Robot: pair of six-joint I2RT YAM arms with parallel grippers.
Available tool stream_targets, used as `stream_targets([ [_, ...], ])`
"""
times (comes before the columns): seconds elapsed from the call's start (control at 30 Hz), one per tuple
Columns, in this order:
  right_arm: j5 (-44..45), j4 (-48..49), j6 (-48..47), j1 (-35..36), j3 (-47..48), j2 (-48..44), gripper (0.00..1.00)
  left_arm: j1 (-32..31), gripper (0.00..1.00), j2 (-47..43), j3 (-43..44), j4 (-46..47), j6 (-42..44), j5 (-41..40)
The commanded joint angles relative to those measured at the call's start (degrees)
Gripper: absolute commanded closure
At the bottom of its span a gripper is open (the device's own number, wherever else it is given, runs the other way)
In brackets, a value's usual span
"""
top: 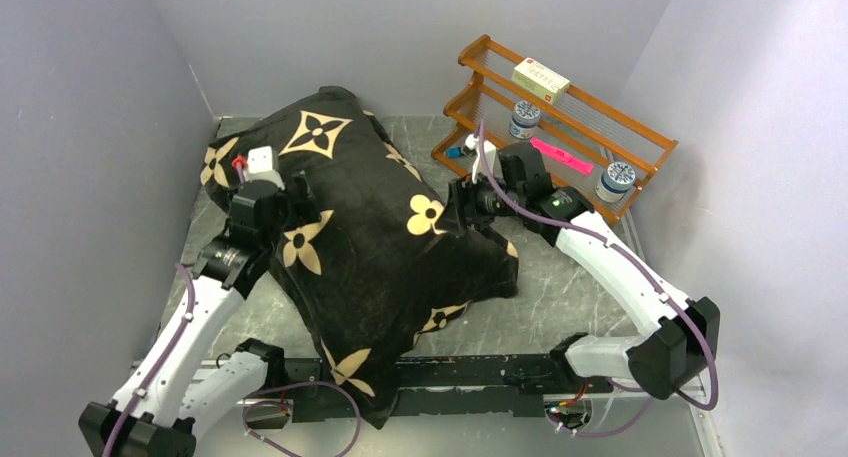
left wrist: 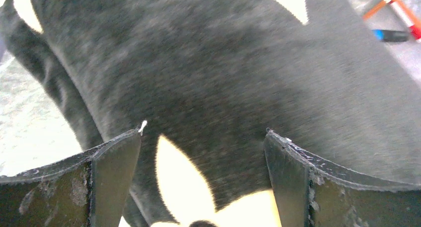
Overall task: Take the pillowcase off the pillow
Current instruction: Adjust the pillow at the center of the board, then turn over the pillow at the center of the board.
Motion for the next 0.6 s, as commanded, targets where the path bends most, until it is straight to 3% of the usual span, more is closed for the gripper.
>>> stream_targets([
  [0.0, -0.6, 5.5, 3.9, -3.3, 6.6, 3.0, 0.23, 0.1, 0.0, 4.4, 10.3, -0.9, -3.1, 5.1],
  [0.13, 0.7, 11.7, 8.8, -6.5, 7.7, 6.5, 0.05, 0.0, 0.0, 9.7, 16.4, -1.9, -2.4, 11.5],
  [0.2, -0.6, 14.4, 10.3, -8.0, 8.2, 8.9, 0.02, 0.1, 0.0, 12.2, 17.0, -1.9, -2.1, 14.1],
  [0.37, -4.4, 19.6, 13.5, -8.2, 9.1, 14.8, 0.0, 0.1, 0.0, 14.7, 13.6, -1.9, -2.5, 15.6],
  [0.57, -6.5, 23.4, 15.4, -5.9, 7.1, 19.2, 0.0, 0.4, 0.0, 12.3, 0.8, -0.1, -5.8, 15.4],
])
